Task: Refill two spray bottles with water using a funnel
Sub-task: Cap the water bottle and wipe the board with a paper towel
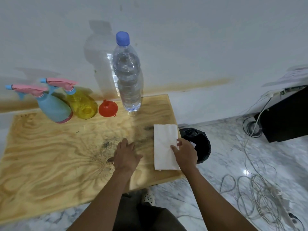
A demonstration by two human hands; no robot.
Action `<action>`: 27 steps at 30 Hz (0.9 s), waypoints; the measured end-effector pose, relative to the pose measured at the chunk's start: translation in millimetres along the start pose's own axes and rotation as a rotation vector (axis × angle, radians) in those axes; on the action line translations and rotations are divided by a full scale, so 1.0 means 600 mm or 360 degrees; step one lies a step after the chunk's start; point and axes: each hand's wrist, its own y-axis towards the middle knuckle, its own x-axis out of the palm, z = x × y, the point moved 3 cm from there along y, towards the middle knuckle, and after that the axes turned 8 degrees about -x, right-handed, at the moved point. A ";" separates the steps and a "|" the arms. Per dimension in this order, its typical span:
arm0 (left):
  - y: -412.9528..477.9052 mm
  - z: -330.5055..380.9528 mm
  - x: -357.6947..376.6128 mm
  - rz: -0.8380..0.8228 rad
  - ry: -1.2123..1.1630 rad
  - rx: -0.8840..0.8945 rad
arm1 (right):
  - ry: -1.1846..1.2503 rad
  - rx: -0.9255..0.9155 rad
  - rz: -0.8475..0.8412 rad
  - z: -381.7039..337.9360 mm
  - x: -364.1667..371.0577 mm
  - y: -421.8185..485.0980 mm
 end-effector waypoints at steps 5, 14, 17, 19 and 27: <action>0.000 -0.003 0.000 -0.0004 -0.0003 -0.0009 | -0.0063 0.0024 0.0068 0.003 -0.001 0.007; 0.000 -0.004 0.001 0.0009 -0.0043 -0.0022 | -0.0240 -0.0254 0.0144 -0.009 -0.005 0.016; -0.001 -0.005 0.002 0.0014 -0.0061 -0.0021 | -0.0189 -0.0410 -0.0067 -0.031 0.006 0.030; 0.000 -0.005 0.003 0.0009 -0.0062 -0.0025 | -0.0238 -0.0506 -0.0174 -0.051 0.015 0.033; -0.001 -0.001 -0.002 0.0038 -0.0044 -0.0023 | -0.0641 -0.0400 -0.0205 -0.105 0.045 -0.001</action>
